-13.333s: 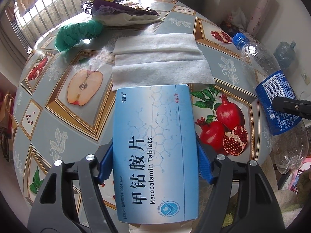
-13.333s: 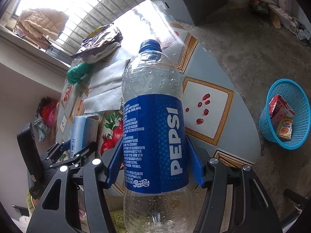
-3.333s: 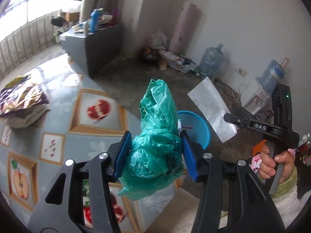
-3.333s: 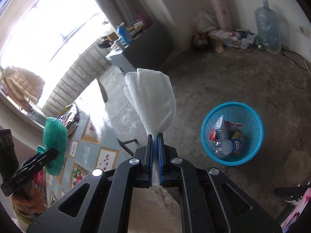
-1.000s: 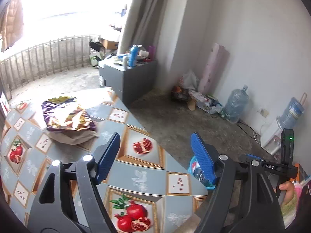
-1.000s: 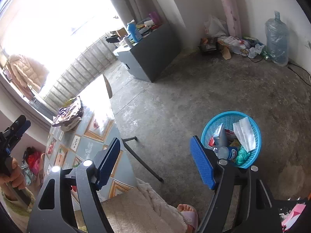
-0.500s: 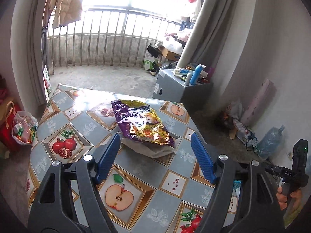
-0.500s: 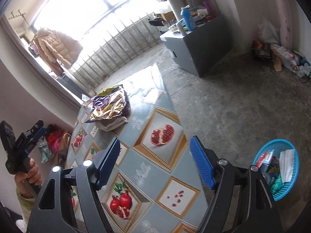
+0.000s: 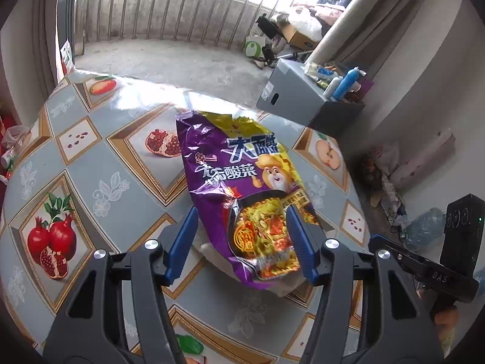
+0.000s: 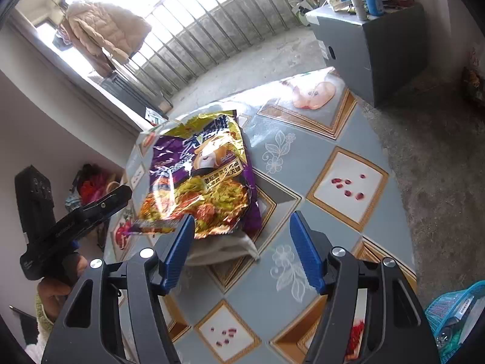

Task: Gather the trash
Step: 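Move both tools back over the table toward the purple noodle packet, then grasp the purple noodle packet with the right tool and lift it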

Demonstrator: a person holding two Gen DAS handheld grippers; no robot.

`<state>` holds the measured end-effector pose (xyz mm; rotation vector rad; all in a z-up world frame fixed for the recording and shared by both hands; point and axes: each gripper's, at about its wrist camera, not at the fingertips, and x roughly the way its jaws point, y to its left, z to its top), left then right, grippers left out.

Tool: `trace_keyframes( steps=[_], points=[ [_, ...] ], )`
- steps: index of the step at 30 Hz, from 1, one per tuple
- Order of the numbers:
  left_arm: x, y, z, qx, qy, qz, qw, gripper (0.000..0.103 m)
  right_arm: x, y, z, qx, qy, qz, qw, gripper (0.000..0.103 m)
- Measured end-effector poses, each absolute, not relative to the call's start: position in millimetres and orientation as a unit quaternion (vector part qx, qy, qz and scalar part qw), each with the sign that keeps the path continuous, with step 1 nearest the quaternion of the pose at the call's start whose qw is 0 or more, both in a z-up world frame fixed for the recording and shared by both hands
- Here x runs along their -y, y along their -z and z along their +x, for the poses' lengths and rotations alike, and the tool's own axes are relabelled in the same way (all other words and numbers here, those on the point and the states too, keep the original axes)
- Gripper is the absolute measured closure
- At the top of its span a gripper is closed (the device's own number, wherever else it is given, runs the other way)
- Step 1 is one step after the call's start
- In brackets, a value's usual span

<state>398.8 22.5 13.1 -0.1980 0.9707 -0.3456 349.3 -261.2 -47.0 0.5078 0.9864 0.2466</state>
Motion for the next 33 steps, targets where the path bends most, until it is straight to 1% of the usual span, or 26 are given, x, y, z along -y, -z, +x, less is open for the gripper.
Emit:
trace_keyframes(
  steps=[1,2,3,4,5,6,7,8,9,10,13,17,22,28,33],
  points=[
    [-20,-5,405,-0.472,0.159,-0.092,0.862,0.047,255,57,362,-0.478,-0.111,0.235,0.839,0.047],
    [-18,4,410,-0.481,0.155,-0.089,0.858,0.053,249,67,374,-0.487,-0.108,0.232,0.835,0.048],
    [-16,12,414,-0.492,0.154,-0.087,0.853,0.064,244,77,384,-0.496,-0.106,0.227,0.831,0.053],
    [-14,20,417,-0.501,0.155,-0.084,0.848,0.066,239,86,391,-0.506,-0.104,0.222,0.827,0.056],
    [-13,26,417,-0.506,0.157,-0.080,0.844,0.077,235,86,393,-0.492,-0.108,0.216,0.836,0.057],
    [-10,30,415,-0.511,0.161,-0.073,0.841,0.084,229,86,394,-0.498,-0.117,0.207,0.834,0.064],
    [-8,32,411,-0.510,0.158,-0.061,0.843,0.085,224,85,394,-0.503,-0.120,0.201,0.832,0.065],
    [-5,33,407,-0.507,0.159,-0.049,0.846,0.088,221,83,391,-0.508,-0.115,0.188,0.833,0.066],
    [-3,34,402,-0.508,0.159,-0.035,0.846,0.090,218,81,388,-0.510,-0.115,0.177,0.834,0.069],
    [-2,36,396,-0.510,0.160,-0.028,0.845,0.090,217,81,383,-0.514,-0.115,0.171,0.833,0.074],
    [-5,36,374,-0.514,0.173,-0.032,0.839,0.091,225,81,363,-0.525,-0.120,0.179,0.823,0.079],
    [-2,36,328,-0.518,0.208,-0.021,0.829,0.091,234,80,314,-0.533,-0.121,0.175,0.818,0.079],
    [4,38,250,-0.524,0.267,-0.009,0.808,0.091,253,83,226,-0.544,-0.111,0.192,0.809,0.079],
    [11,39,166,-0.523,0.320,0.022,0.790,0.091,273,88,115,-0.548,-0.108,0.263,0.787,0.079],
    [10,40,126,-0.517,0.334,0.046,0.787,0.091,277,99,50,-0.539,-0.117,0.326,0.768,0.078]
  ],
)
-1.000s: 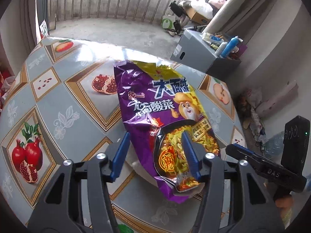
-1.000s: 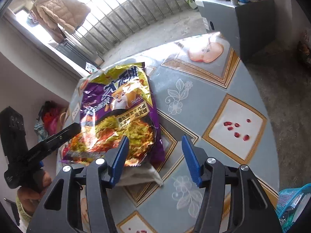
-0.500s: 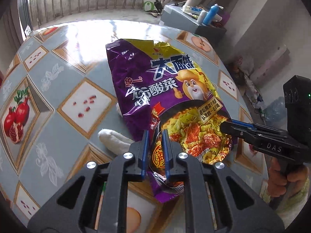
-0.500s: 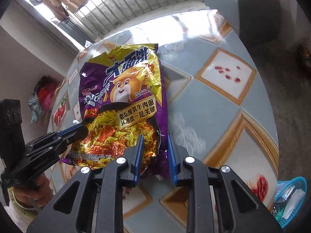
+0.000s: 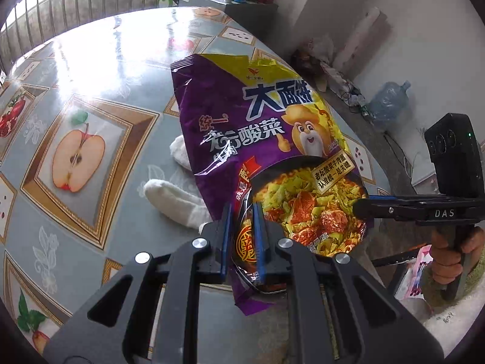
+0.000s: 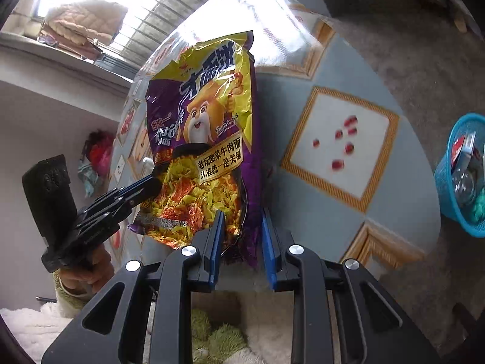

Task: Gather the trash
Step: 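Grasp the purple noodle packet with the right tool and lift it, then grasp the white cloth gloves with the left tool while the right tool holds the packet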

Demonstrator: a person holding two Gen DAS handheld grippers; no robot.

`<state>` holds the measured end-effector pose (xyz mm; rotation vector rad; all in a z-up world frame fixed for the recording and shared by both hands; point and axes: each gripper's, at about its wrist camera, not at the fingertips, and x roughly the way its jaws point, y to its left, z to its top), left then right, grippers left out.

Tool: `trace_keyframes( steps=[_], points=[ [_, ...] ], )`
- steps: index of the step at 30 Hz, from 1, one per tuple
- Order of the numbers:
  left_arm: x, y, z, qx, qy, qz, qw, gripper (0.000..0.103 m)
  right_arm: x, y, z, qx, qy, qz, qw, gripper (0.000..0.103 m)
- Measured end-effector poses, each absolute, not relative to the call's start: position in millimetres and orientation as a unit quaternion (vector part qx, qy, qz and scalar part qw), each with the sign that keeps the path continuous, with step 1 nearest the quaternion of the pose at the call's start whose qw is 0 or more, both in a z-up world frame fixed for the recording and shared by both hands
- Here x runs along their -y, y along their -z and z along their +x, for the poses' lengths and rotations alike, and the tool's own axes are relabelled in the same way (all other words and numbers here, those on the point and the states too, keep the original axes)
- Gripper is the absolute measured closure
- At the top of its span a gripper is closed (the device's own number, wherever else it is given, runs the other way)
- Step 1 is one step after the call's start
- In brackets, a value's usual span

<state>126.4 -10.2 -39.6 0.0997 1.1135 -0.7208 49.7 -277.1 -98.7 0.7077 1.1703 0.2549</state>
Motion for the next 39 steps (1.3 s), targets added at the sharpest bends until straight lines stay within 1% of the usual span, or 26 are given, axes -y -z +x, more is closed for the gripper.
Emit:
trace_keyframes(
  steps=[2,7,11,16,20,22,26,29,31,33,34,35,39],
  points=[
    [7,40,123,-0.519,0.338,0.042,0.784,0.091,281,101,43,-0.528,-0.119,0.346,0.767,0.075],
    [11,42,131,-0.519,0.342,0.050,0.782,0.091,304,94,46,-0.487,-0.107,0.380,0.779,0.061],
    [16,42,129,-0.512,0.343,0.063,0.785,0.091,311,94,64,-0.476,-0.098,0.388,0.783,0.060],
    [23,43,123,-0.512,0.343,0.066,0.785,0.091,304,106,78,-0.477,-0.096,0.400,0.776,0.061],
    [25,43,122,-0.511,0.342,0.077,0.785,0.091,296,110,81,-0.472,-0.098,0.403,0.778,0.068],
    [25,42,123,-0.511,0.340,0.079,0.785,0.091,295,110,80,-0.474,-0.099,0.400,0.779,0.076],
    [27,43,124,-0.512,0.337,0.080,0.786,0.091,288,105,77,-0.474,-0.090,0.376,0.791,0.086],
    [27,41,124,-0.511,0.336,0.072,0.788,0.090,285,101,78,-0.472,-0.087,0.363,0.799,0.091],
    [24,36,124,-0.505,0.334,0.067,0.793,0.085,284,99,78,-0.471,-0.086,0.356,0.802,0.094],
    [18,25,125,-0.492,0.330,0.059,0.804,0.068,285,98,77,-0.469,-0.088,0.353,0.805,0.095],
    [15,20,125,-0.485,0.327,0.052,0.810,0.065,286,97,77,-0.467,-0.089,0.353,0.805,0.096],
    [10,14,126,-0.477,0.325,0.045,0.815,0.064,287,96,76,-0.465,-0.091,0.355,0.806,0.096],
    [-9,-2,130,-0.466,0.309,0.021,0.829,0.063,302,97,70,-0.453,-0.095,0.372,0.805,0.096]
  ],
)
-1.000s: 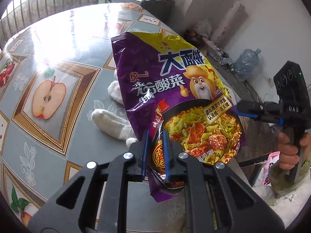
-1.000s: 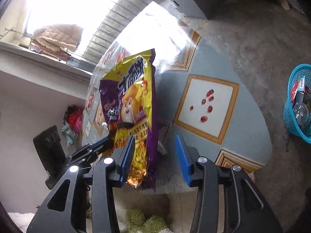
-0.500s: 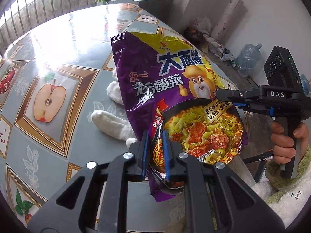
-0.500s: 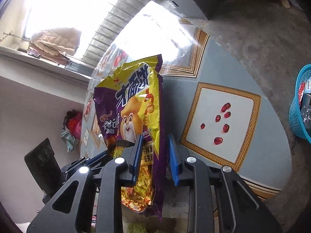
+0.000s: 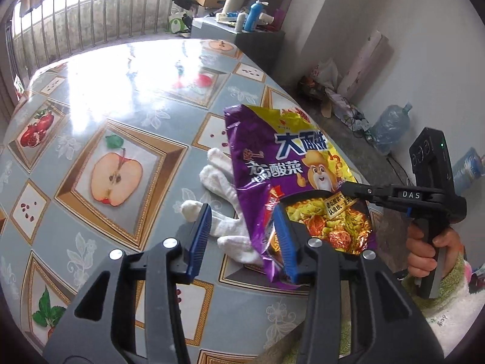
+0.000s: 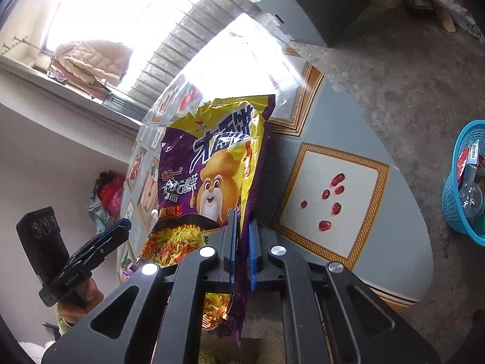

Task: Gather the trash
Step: 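Grasp the white cloth gloves with the left tool while the right tool holds the packet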

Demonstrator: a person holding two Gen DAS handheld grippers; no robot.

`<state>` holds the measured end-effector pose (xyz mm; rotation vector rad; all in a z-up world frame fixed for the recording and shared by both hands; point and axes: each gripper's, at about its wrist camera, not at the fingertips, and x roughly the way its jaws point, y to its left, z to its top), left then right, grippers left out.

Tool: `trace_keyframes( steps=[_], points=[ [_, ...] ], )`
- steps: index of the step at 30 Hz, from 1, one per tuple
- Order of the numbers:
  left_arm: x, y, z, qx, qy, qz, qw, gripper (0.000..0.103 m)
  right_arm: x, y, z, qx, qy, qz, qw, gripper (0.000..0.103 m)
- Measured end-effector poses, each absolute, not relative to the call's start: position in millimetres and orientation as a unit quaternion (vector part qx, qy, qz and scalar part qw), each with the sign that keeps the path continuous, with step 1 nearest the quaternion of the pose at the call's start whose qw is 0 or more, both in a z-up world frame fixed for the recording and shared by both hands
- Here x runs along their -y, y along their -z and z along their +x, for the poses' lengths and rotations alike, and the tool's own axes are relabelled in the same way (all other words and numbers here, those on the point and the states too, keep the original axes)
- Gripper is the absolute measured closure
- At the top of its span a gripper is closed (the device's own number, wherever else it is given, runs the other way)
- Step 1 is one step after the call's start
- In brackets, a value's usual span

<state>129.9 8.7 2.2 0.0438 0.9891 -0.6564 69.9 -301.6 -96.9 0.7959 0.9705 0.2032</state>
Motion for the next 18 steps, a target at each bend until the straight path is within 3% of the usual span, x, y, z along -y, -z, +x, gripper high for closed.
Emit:
trace_keyframes(
  steps=[18],
  points=[
    [1,46,140,-0.543,0.275,0.016,0.794,0.063,336,102,41,-0.432,-0.046,0.394,0.810,0.096]
  ],
)
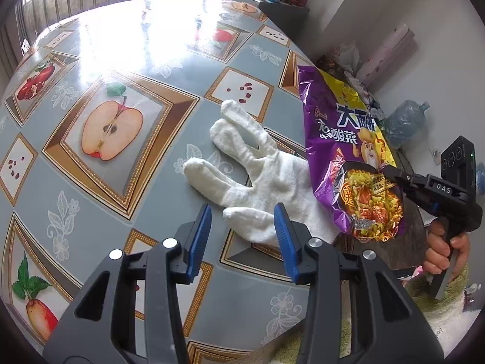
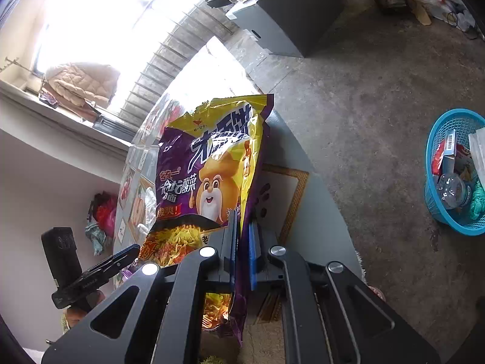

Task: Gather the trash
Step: 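Grasp the white cloth gloves with the left tool while the right tool holds the packet, then carry the gloves and noodle packet over the blue wastebasket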

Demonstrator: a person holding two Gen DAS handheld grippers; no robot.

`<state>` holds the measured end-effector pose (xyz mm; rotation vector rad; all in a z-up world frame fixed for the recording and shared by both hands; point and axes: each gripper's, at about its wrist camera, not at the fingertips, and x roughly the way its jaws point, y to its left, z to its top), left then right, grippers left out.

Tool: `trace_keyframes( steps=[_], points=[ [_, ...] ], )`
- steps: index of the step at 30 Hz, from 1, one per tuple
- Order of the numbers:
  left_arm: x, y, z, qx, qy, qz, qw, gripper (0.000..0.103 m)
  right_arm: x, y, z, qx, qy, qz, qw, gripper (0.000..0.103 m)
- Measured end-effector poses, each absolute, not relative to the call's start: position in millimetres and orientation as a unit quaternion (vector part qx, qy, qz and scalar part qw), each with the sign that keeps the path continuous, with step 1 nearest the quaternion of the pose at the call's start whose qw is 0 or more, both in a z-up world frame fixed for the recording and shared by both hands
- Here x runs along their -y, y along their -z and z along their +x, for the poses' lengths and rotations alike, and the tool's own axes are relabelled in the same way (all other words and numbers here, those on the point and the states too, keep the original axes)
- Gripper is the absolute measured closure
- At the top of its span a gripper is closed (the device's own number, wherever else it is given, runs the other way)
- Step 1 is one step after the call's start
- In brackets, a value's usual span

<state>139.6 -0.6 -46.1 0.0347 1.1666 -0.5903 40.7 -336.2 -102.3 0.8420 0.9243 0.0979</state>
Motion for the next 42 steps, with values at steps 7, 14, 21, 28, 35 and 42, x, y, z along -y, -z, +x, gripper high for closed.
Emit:
trace_keyframes(
  steps=[7,14,21,28,35,42],
  points=[
    [25,55,140,-0.523,0.258,0.084,0.808,0.063,343,105,31,-0.427,-0.039,0.409,0.806,0.096],
    [49,54,128,-0.484,0.261,0.159,0.820,0.087,349,102,21,-0.409,-0.041,0.432,0.803,0.097],
    [59,34,125,-0.462,0.284,0.156,0.826,0.098,368,88,3,-0.372,-0.039,0.447,0.812,0.099],
    [102,-12,121,-0.404,0.352,0.160,0.829,0.099,425,60,-44,-0.303,0.018,0.462,0.833,0.100],
    [181,-51,114,-0.359,0.444,0.158,0.806,0.099,496,60,-113,-0.249,0.121,0.487,0.829,0.100],
    [281,-61,86,-0.330,0.529,0.181,0.761,0.099,543,101,-158,-0.242,0.192,0.527,0.792,0.100]
  ],
)
